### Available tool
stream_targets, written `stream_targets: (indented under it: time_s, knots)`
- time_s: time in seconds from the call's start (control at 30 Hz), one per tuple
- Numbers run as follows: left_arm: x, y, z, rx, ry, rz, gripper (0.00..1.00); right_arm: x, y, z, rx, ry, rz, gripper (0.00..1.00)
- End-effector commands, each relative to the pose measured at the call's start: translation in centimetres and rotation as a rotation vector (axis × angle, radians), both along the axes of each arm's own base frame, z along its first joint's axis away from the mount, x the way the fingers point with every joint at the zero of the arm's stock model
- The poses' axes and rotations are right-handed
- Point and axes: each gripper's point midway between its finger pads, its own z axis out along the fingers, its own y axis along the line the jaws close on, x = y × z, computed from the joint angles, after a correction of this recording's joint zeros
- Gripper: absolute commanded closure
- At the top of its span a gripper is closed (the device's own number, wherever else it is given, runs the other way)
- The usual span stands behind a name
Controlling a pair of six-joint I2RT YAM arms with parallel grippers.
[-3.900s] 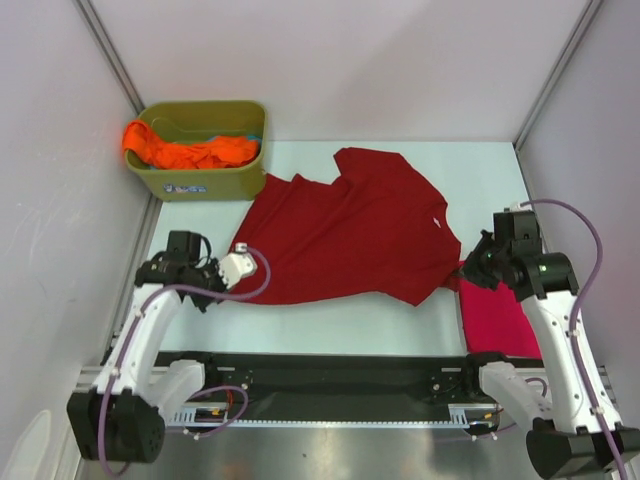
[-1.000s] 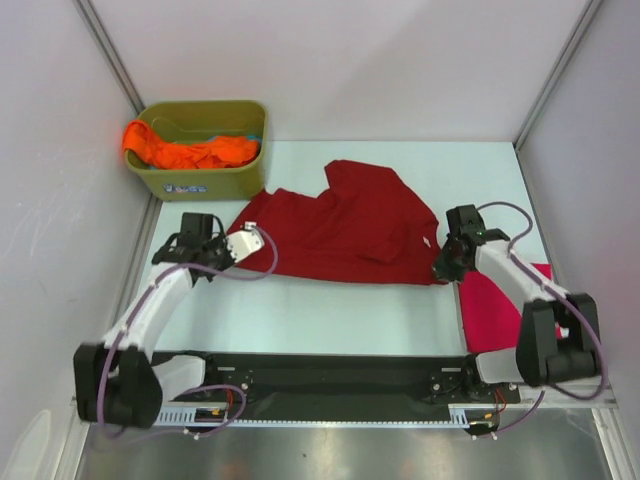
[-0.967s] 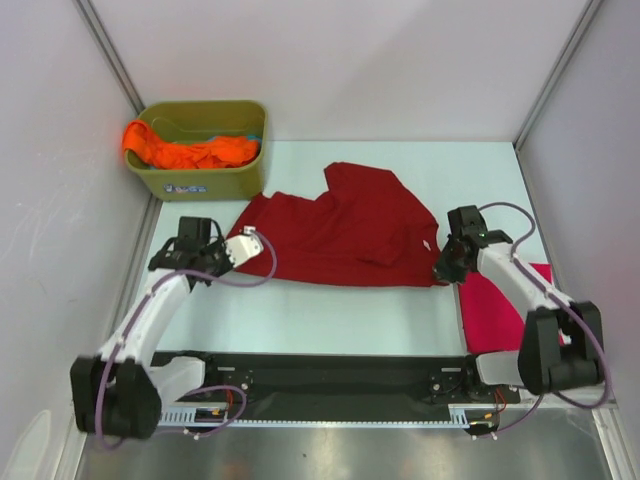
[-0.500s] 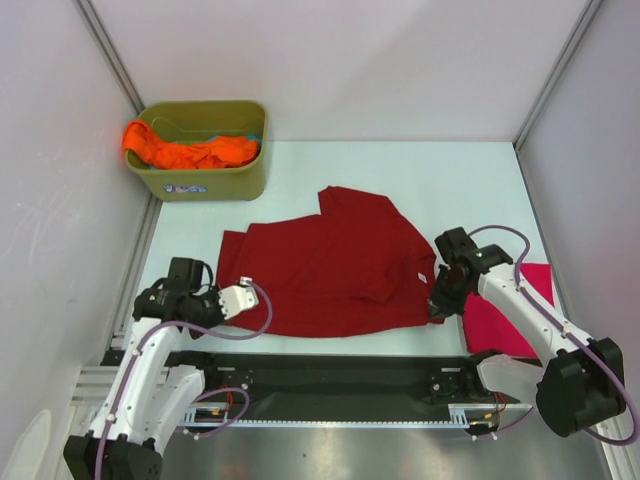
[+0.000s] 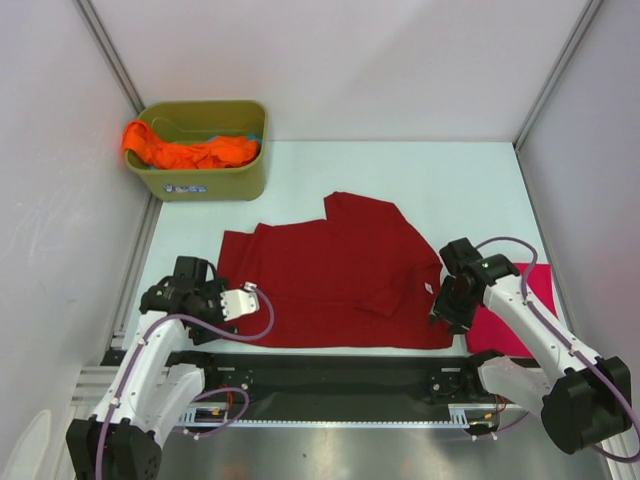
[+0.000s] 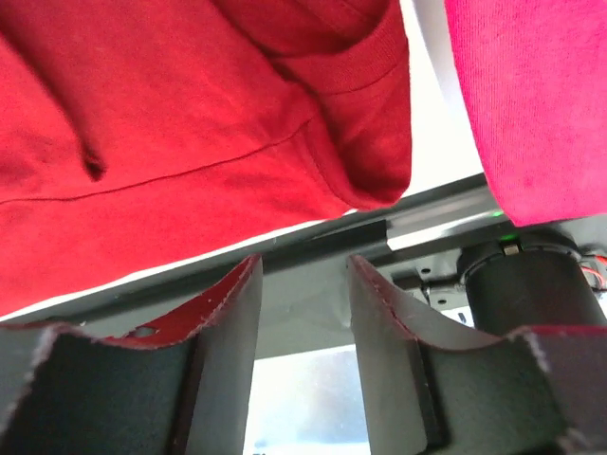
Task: Fold and stack the t-shirts
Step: Fold the tshirt
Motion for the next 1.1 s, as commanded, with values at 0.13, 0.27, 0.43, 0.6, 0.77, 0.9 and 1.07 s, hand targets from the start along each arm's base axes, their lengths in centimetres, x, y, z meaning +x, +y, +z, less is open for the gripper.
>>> stream_targets:
  time_s: [0.13,0.27,0.43,0.6,0.77,0.9,1.07]
  knots:
    - [8.9,-3.9,8.6,-0.255,-0.203,0.140,0.12,8.3,2.3,5.4,0.047,-0.266,0.090,0.61]
    - [15.7,-3.2,10.3,-0.341,-0.258,0.439,0.12,10.3,3.7,1.7,0.071,-0.199,0.200,0.87]
    - [19.7,-1.5,9.3,-0.356,-0.193,0.667,0.15,12.6,5.0,-0.6,0.097,-0.199,0.291,0.99]
    - [22.0,-0.6,8.4,-0.346,-0.238,0.747,0.16,13.3,5.5,-4.0,0.106,-0.154,0.303,0.99]
    - [22.3,0.6,7.1,-0.357,-0.226,0.839,0.16,13.3,6.8,-6.1,0.130,-0.120,0.354,1.00]
    - [21.8,0.8,6.6,-0.349,-0.227,0.839,0.16,14.5,8.6,-5.3,0.181,-0.169,0.387,1.00]
    - [21.9,1.6,7.3,-0.346,-0.263,0.846,0.16,15.8,11.0,-5.2,0.261,-0.205,0.402,0.98]
